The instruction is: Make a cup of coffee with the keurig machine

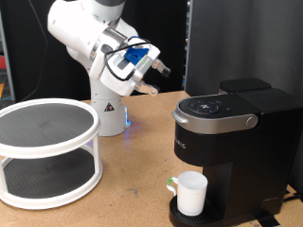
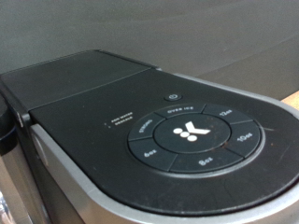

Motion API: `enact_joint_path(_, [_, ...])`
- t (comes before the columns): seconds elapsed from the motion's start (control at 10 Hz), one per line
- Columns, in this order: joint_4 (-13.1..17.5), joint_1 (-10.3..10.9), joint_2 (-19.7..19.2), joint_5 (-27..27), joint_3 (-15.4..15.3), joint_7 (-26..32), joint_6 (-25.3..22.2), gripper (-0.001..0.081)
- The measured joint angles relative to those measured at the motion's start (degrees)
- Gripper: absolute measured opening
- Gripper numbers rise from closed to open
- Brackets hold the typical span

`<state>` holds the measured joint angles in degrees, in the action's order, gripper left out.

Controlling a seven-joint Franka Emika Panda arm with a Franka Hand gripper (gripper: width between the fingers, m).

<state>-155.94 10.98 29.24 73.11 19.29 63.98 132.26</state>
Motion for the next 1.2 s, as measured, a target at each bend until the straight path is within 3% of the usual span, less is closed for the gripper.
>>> enact_joint_path(1.2, [0.1, 0.0, 2.8, -2.1, -0.1, -0.9, -2.5, 0.0808])
